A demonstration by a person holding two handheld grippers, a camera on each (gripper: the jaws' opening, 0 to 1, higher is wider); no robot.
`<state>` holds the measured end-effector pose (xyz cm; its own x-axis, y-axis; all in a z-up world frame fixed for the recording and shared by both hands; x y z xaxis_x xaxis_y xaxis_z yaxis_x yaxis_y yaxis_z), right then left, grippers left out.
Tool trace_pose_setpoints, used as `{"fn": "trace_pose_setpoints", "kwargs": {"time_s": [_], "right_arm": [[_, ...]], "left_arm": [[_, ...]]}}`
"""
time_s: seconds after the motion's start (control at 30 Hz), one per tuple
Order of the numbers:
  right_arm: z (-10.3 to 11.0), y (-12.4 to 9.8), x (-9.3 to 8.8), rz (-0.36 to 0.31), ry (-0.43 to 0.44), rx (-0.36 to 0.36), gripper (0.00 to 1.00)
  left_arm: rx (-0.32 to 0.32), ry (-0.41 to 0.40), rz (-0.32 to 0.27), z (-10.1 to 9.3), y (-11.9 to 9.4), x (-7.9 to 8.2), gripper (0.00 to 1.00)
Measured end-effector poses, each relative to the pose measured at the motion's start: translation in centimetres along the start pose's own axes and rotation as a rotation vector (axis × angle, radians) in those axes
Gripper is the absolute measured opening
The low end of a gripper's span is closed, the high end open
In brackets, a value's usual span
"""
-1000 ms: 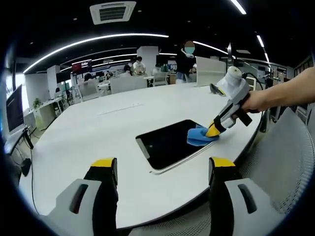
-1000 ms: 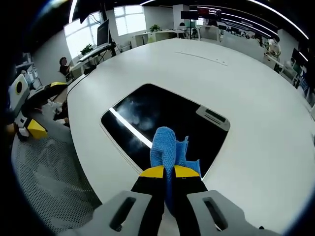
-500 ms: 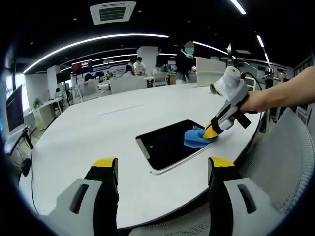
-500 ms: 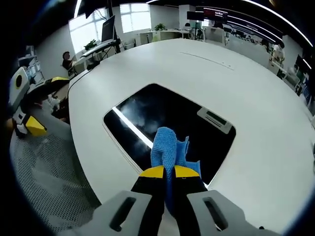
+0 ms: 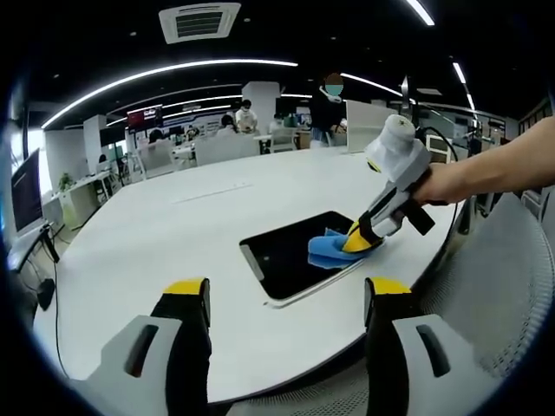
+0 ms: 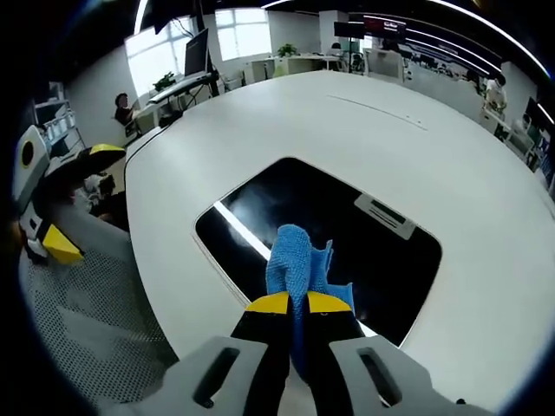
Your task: Wipe the mirror surface with the cleaning cloth until all visible marks leave the cleaned area.
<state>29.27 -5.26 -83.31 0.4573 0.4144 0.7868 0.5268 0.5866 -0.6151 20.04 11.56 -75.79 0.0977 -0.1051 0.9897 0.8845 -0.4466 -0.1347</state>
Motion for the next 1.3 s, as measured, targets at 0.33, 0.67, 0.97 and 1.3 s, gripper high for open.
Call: {"fn": "trace_pose_setpoints", "kwargs": {"time_s": [0.33, 0.67, 0.97, 1.3], "right_arm": [[1.2, 1.0, 0.7, -0.004, 0.001, 0.022, 0.00], [3.1, 2.2, 1.6, -0.010, -0.001, 0.053, 0.00], [4.1, 3.0, 2.1, -0.005, -0.015, 0.076, 0.00], [5.1, 3.6, 2.6, -0.013, -0.007, 0.094, 0.00]], "left_arm": [[0.002, -0.003, 0.002, 0.0, 0.0, 0.0, 0.73], [0.003, -0.004, -0.012, 0.0, -0.1, 0.2, 0.76], [0.014, 0.001, -0.035, 0.1, 0.0, 0.5, 0.79], [0.013, -0.001, -0.034, 0.1, 0.0, 0.5, 0.79]]}}
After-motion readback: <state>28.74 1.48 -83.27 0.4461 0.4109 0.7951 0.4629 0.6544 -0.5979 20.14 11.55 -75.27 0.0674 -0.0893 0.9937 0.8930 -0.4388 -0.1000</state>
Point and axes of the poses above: the point that each gripper's makers call its tool centre point, and the gripper's own axes: y roughly forward along the fingers, z roughly to its left, x roughly out of its top, the point moved 4 cm from there along -y, roughly backward along the fingers, and after that the axes turned 13 degrees about -z, right-handed, at the moved point
